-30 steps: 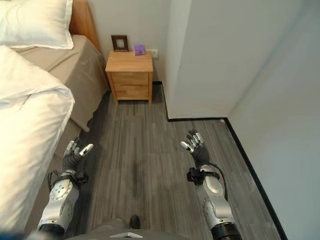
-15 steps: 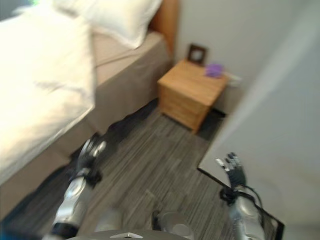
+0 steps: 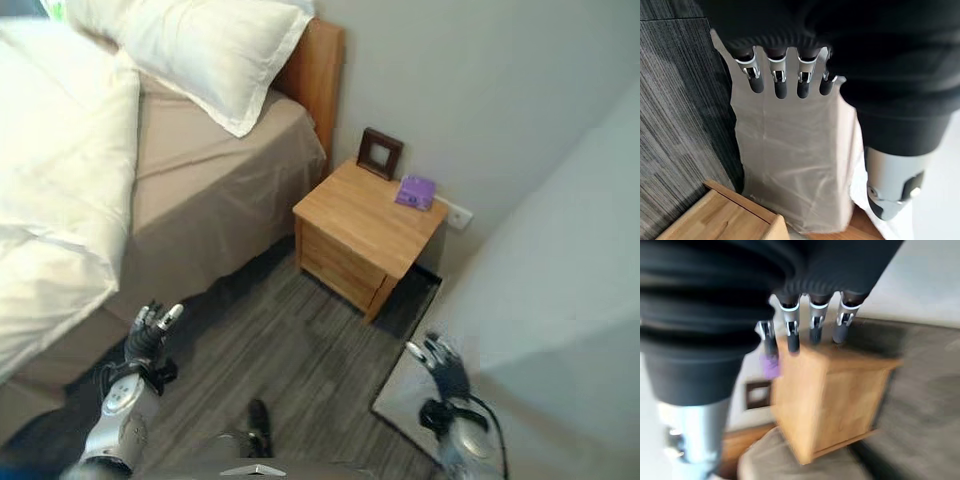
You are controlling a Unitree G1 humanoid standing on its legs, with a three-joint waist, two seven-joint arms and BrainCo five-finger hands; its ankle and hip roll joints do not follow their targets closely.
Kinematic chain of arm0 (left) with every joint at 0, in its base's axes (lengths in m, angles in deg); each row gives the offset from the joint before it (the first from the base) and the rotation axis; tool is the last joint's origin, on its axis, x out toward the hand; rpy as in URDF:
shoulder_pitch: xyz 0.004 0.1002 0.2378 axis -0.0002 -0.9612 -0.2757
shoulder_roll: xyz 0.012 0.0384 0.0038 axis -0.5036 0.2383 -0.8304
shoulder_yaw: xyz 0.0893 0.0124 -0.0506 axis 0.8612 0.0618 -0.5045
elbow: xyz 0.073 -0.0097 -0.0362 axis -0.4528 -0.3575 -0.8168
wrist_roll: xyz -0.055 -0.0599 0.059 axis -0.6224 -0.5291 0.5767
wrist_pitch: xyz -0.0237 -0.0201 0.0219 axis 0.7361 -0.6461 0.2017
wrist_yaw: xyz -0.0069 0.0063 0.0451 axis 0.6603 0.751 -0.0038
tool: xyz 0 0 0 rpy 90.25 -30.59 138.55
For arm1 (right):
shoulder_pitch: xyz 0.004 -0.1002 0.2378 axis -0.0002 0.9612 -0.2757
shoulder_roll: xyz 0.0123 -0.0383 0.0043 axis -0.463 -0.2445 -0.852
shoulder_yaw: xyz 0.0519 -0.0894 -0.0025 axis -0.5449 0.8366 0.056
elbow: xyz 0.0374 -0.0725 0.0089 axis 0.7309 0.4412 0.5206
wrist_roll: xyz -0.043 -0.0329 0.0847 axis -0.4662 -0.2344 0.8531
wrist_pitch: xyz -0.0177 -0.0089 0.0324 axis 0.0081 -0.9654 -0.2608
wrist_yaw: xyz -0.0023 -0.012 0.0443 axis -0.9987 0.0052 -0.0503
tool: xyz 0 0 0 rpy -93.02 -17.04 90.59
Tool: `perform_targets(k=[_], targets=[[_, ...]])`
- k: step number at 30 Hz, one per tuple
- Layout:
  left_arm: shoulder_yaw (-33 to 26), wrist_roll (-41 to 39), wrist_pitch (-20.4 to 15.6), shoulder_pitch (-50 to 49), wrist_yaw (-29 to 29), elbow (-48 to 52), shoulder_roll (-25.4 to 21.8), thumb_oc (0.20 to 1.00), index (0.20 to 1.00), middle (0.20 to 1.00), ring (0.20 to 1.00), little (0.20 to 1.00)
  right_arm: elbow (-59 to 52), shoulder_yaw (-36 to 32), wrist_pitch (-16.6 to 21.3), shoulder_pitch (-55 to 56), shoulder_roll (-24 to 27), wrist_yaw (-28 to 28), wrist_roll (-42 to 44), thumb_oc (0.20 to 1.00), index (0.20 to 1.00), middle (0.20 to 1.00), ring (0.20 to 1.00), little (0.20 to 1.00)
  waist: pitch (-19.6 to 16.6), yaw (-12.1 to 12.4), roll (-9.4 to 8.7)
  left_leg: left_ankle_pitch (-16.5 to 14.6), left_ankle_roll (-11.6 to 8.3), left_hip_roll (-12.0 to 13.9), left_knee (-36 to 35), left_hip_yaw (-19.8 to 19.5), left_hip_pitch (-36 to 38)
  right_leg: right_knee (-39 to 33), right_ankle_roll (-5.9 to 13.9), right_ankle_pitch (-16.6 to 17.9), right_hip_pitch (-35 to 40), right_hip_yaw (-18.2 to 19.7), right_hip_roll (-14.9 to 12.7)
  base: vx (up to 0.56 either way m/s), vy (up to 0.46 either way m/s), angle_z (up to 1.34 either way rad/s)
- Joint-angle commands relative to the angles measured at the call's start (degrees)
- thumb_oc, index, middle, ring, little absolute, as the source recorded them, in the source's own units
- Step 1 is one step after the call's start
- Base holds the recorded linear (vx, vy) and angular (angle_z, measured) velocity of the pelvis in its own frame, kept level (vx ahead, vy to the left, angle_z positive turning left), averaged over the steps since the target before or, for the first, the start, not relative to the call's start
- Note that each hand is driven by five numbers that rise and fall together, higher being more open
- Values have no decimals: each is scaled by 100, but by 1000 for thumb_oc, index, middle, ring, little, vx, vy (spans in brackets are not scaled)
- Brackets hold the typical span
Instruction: Making the bed.
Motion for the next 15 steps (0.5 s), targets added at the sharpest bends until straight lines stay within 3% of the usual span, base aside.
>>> perform_targets(k=[1, 2, 3, 4, 7, 9, 11, 12, 15], targets=[[-339, 229, -297, 91, 77, 545, 82, 1000, 1000, 1000, 1000, 1000, -569, -179, 335, -234, 685, 88, -172, 1000, 1000, 1000, 1000, 1000, 16, 205, 441, 461, -877, 376, -1454, 50, 712, 321, 222, 1424, -542, 82, -1092, 351, 295, -76], [-285, 259, -295, 133, 74, 616, 3, 1000, 1000, 1000, 1000, 1000, -591, -163, 343, -257, 647, 77, -186, 1000, 1000, 1000, 1000, 1000, 134, 143, 470, 339, -761, 265, -1569, -37, 1001, 1141, 262, 1838, -897, 202, -1153, 344, 293, -59], [-285, 259, -296, 138, 74, 615, 4, 1000, 1000, 1000, 1000, 1000, -590, -165, 343, -261, 648, 76, -186, 1000, 1000, 1000, 1000, 1000, 119, 164, 491, 357, -765, 295, -1578, -22, 982, 1130, 253, 1867, -929, 222, -1125, 451, 278, -38], [-199, 371, -290, 325, 78, 597, -132, 1000, 1000, 1000, 1000, 1000, -526, -137, 324, -222, 570, 94, -224, 1000, 1000, 1000, 1000, 1000, 239, -46, 628, 173, -690, 217, -1815, -255, 1446, 1438, 135, 2118, -1540, 392, -1130, 280, 135, 20], [-139, 359, -297, 432, 32, 563, -170, 1000, 1000, 1000, 1000, 1000, -543, -170, 286, -119, 559, 134, -242, 1000, 1000, 1000, 1000, 1000, 305, -227, 700, 106, -726, 193, -1951, -465, 1714, 1156, 74, 1894, -1858, 480, -1048, 306, 57, 58], [19, 376, -297, 550, -68, 522, -185, 1000, 1000, 1000, 1000, 1000, -518, -272, 267, 52, 575, 162, -233, 1000, 1000, 1000, 1000, 1000, 316, -522, 696, 45, -779, 80, -2144, -803, 1968, 260, 101, 1559, -2113, 976, -587, 340, -10, 71], [23, 376, -300, 546, -69, 518, -183, 1000, 1000, 1000, 1000, 1000, -520, -273, 268, 62, 578, 163, -232, 1000, 1000, 1000, 1000, 1000, 337, -548, 708, 34, -780, 83, -2171, -834, 2022, 218, 104, 1547, -2038, 940, -589, 203, -33, 88], [224, 459, -307, 701, -94, 372, -170, 1000, 1000, 1000, 1000, 1000, -528, -344, 302, 284, 606, 225, -115, 1000, 1000, 1000, 1000, 1000, 279, -701, 619, 6, -803, -41, -2268, -1258, 2102, -694, 97, 1417, -1928, 1570, -195, 273, -61, 104], [315, 494, -277, 617, -196, 404, -59, 1000, 1000, 1000, 1000, 1000, -591, -373, 299, 366, 607, 240, -39, 1000, 1000, 1000, 1000, 1000, 195, -705, 614, 44, -804, -103, -2317, -1489, 2095, -784, 57, 1386, -1650, 1429, -261, 151, -68, 121]])
